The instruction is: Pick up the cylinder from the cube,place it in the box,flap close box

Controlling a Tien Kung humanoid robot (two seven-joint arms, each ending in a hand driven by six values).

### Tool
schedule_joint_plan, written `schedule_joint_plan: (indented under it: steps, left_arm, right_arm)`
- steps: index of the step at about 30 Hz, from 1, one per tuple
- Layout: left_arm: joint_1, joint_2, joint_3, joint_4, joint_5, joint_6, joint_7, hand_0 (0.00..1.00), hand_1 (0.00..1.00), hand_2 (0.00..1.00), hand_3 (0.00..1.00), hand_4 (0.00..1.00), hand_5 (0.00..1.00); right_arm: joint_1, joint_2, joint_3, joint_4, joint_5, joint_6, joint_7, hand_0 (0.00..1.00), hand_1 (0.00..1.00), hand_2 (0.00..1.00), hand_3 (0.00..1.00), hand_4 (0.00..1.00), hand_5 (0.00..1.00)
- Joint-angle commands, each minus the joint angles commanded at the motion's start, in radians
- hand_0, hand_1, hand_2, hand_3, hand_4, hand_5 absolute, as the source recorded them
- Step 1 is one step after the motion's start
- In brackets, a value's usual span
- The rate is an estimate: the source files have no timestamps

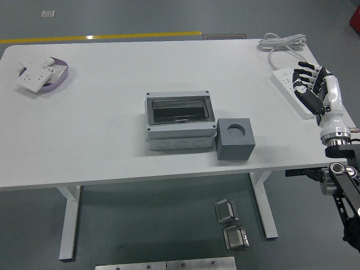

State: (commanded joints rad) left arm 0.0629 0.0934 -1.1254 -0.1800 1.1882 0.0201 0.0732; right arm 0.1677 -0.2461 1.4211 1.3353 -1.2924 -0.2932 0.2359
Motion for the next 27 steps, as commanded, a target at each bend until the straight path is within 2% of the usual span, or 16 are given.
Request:
schedule_joint_plan:
  steps: [8, 15, 27]
  left_arm:
    - [-0.006, 0.017, -0.004, 0.0, 0.006, 0.001, -0.004, 0.598, 0.621, 0.599, 0.609, 0.679, 0.296]
    - [-0.004, 0.01, -0.007, 0.0, 0.003, -0.001, -0.004, 0.598, 0.621, 0.6, 0.608, 0.678, 0.297]
    - [-0.015, 0.009, -0.027, 0.0, 0.003, -0.003, -0.006, 0.598, 0.621, 0.6, 0.609, 0.678, 0.298]
  right_arm:
    - [0.004, 0.0, 0.014, 0.004, -0.003, -0.004, -0.002, 0.586, 0.645, 0.658, 0.675, 0.607, 0.267]
    - [-0.009, 0.009, 0.039, 0.013, 0.067, 0.025, 0.011, 0.594, 0.647, 0.66, 0.678, 0.631, 0.282]
    - [-0.019, 0.017, 0.067, 0.016, 0.071, 0.029, 0.01, 0.593, 0.643, 0.66, 0.677, 0.639, 0.285]
